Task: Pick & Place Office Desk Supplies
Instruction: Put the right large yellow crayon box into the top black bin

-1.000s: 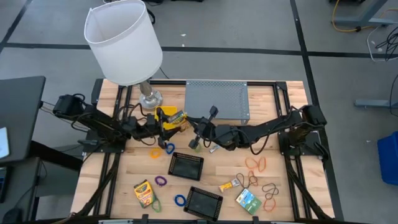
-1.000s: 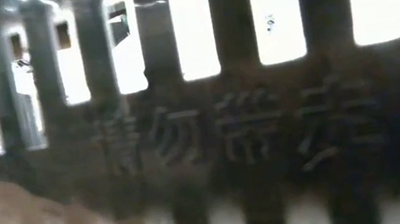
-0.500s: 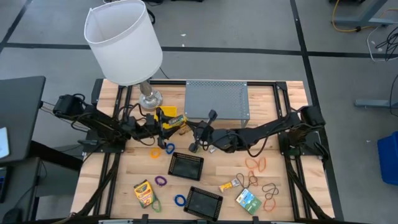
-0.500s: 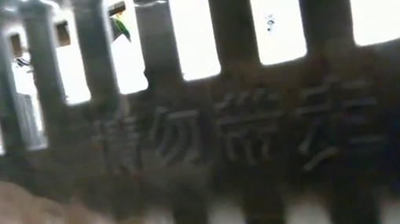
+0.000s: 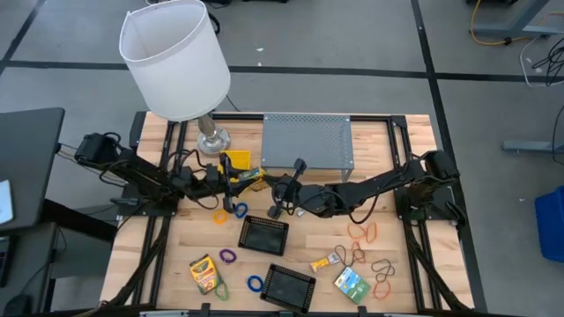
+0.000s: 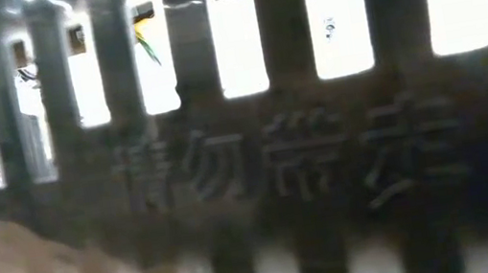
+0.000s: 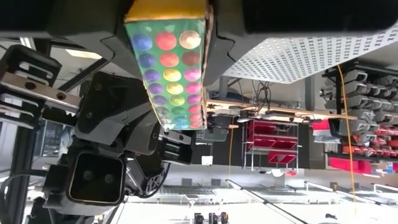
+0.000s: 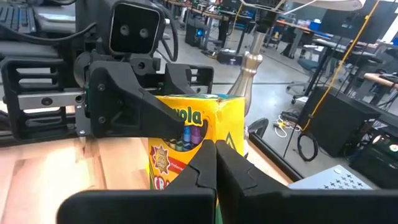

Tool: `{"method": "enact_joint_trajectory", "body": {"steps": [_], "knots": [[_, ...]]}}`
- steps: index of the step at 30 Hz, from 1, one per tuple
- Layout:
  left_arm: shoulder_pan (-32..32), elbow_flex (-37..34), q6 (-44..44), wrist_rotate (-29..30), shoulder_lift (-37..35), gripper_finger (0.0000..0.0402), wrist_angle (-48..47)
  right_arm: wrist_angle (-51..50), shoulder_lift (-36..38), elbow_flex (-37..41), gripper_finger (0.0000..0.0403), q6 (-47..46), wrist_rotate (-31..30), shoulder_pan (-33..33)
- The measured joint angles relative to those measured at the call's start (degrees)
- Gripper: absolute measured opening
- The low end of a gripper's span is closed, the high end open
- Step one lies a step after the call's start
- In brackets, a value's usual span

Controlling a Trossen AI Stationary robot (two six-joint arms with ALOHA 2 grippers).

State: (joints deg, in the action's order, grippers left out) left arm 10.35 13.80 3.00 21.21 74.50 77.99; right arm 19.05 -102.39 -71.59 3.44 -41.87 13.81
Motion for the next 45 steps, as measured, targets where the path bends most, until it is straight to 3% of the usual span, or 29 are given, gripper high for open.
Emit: {"method": "enact_joint_trajectory", "body": {"steps": [9,16,23,29,36,45], "knots": [[5.8,0.0,-1.1,3.6,0.1,0.0106,-2.9,-3.7,0.0,0.0,0.0045,0.7,1.9,2.9],[13.6,0.0,-4.4,15.1,0.2,0.0106,-7.1,-11.1,0.0,0.0,0.0129,-0.5,1.8,6.3],[22.0,0.1,-12.8,28.7,0.2,0.0106,-11.6,-17.4,0.0,0.0,0.0204,-4.8,-3.1,10.1],[28.4,2.8,-19.7,38.5,0.1,0.0106,-19.9,-24.9,0.0,0.0,0.0201,-11.9,-5.7,14.2],[31.0,13.4,-27.3,44.0,6.1,0.0106,-36.1,-32.2,0.0,0.0,0.0190,-21.8,-5.9,17.8],[31.7,17.2,-40.1,50.5,16.6,0.0106,-37.6,-40.4,0.0,0.0,0.0190,-33.0,-5.9,22.6]]}}
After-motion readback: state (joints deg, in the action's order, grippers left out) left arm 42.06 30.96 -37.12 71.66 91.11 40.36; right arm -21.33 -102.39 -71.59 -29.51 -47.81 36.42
